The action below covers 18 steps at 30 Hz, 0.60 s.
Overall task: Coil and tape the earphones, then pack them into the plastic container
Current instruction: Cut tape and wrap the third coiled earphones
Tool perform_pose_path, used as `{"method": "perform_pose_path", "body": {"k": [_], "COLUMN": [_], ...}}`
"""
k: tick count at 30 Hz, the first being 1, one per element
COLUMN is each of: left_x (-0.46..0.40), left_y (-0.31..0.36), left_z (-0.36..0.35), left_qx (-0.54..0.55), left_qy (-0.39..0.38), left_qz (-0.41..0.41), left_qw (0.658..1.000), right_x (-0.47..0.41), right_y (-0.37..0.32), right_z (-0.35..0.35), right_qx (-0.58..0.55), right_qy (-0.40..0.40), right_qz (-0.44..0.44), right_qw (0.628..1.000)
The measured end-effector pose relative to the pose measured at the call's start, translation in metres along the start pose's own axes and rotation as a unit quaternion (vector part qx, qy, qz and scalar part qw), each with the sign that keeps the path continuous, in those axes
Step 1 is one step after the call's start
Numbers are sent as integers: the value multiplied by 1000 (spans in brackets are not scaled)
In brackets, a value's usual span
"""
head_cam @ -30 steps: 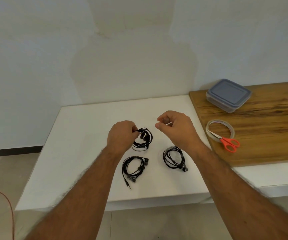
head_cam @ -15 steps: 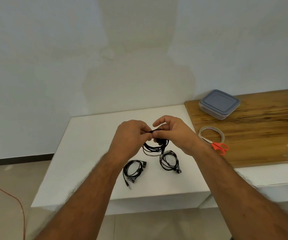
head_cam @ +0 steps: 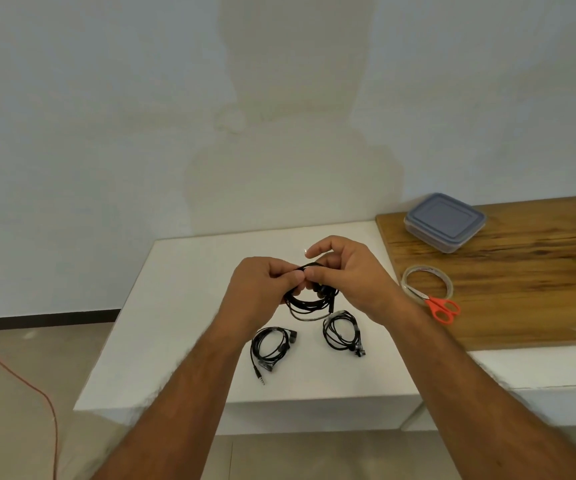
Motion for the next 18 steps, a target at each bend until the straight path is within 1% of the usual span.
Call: {"method": "perform_pose_path", "body": {"k": [2, 4, 8, 10, 12, 14, 16, 18], "left_x": [-3, -5, -7, -8, -11, -12, -14, -15], "left_y": [-3, -5, -8, -9, -10, -12, -14, -14], "left_z": [-1, -1, -4, -4, -4, -4, -3, -4], "left_qx": [-18, -31, -42, -44, -44, -45, -57, -75], "left_qy": [6, 9, 9, 9, 8, 6, 6, 4], "left_qz": [7, 16, 33, 46, 59, 69, 75, 75], "left_qw": [1000, 999, 999, 998, 997, 997, 995, 994], "right_x": [0, 0, -3, -3, -1, 2, 4, 5], "right_y": [2, 2, -1, -4, -9, -14, -16, -16], "right_z": [1, 2, 5, 5, 5, 2, -3, -8], "right_qx": [14, 45, 115, 148, 182, 237, 320, 409], "right_qy": [-5, 7, 57, 65, 52, 16, -28, -59], "right_qz": [-6, -1, 54, 69, 84, 86, 80, 86], "right_qw": [1000, 999, 990, 984, 978, 968, 944, 907]}}
Point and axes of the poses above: each hand's wrist, its own x-axis away from the middle knuckle, its own z-axis out of the back of the hand, y = z × x, the point moved 3 cm from there along -x, towards the middle knuckle, and after that the axes turned 15 degrees about -x, right-handed, at the moved point
